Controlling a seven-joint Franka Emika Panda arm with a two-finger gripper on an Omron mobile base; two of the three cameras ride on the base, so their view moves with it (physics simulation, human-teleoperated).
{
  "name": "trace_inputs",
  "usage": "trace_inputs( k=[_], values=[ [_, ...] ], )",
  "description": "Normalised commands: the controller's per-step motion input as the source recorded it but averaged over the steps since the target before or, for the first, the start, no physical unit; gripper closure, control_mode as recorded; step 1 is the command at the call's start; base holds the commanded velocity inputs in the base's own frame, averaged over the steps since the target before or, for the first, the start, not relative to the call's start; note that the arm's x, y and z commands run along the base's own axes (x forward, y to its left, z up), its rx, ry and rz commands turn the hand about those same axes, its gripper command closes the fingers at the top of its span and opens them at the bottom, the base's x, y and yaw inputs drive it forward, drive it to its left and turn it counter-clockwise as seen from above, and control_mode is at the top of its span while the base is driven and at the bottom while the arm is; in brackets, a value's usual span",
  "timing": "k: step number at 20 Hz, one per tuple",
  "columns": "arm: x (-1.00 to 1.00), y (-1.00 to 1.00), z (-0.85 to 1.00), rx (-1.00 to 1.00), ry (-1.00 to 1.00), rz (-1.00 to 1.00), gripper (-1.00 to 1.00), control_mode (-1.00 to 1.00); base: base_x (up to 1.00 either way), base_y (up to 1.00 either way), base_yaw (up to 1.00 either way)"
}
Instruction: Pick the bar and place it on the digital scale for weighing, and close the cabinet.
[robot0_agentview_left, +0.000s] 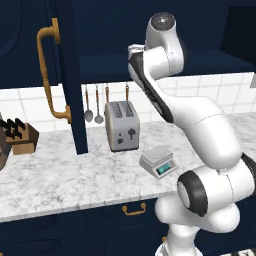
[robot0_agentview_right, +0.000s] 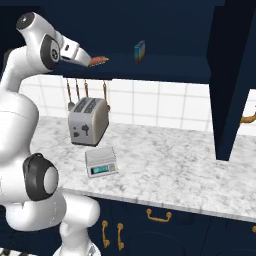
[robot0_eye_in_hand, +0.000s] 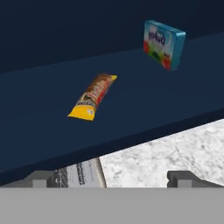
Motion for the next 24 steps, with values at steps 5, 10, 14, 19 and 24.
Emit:
trace_inputs(
  k=[5,10,14,19,24],
  values=[
    [0.71,-0.05,-0.03,0.01,0.10,0.00,-1.00,-1.00,0.00,0.00,0.00],
    [0.56,-0.02,-0.19,0.01,0.00,-0.01,-1.00,-1.00,0.00,0.00,0.00],
    [0.53,0.00,-0.17,0.00,0.00,-0.03,-1.00,-1.00,0.00,0.00,0.00],
    [0.47,0.00,-0.18,0.00,0.00,-0.02,-1.00,-1.00,0.00,0.00,0.00],
    [0.47,0.00,-0.09,0.01,0.00,0.00,-1.00,-1.00,0.00,0.00,0.00]
  ],
)
